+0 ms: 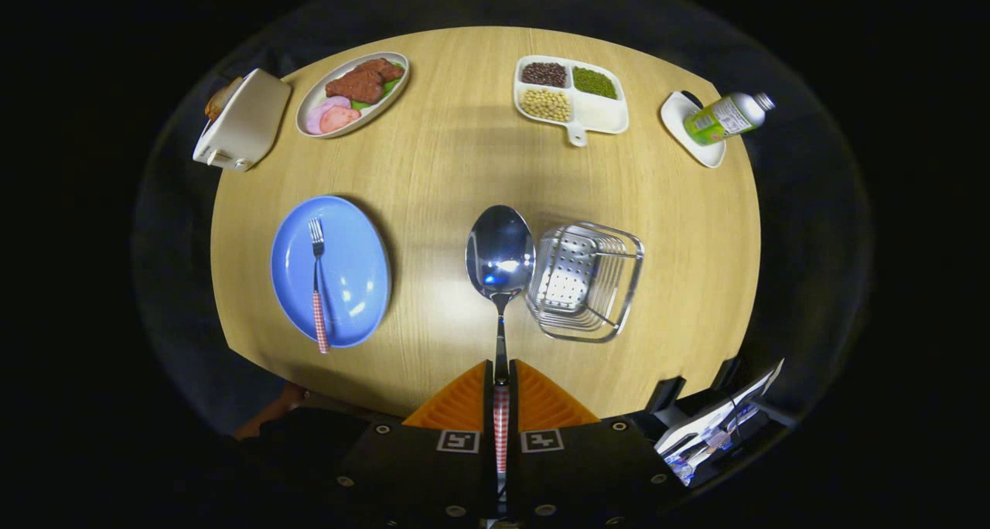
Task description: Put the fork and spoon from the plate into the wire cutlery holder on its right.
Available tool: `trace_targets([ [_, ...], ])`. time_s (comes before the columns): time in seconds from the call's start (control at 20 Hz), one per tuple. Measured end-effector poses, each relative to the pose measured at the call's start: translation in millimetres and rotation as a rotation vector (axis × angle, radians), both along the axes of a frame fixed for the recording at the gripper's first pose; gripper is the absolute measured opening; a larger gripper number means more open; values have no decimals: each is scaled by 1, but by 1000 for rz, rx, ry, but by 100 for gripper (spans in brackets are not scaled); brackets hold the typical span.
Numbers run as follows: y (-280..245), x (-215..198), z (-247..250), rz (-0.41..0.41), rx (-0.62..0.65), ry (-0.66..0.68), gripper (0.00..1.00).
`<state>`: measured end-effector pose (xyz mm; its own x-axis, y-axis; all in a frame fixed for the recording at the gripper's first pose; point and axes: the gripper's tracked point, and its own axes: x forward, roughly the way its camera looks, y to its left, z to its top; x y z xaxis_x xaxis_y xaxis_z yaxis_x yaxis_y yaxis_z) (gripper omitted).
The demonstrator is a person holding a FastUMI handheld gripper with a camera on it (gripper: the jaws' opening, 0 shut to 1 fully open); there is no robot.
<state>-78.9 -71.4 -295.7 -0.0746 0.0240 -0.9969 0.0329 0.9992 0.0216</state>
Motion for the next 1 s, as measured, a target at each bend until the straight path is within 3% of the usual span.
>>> trace_targets([
  [0.35, -43, -12, -8, 41, 23, 229, 5],
  [0.7, -54, -6, -11, 205, 69, 473, 5],
  [1.0, -56, 12, -20, 186, 97, 583, 6],
])
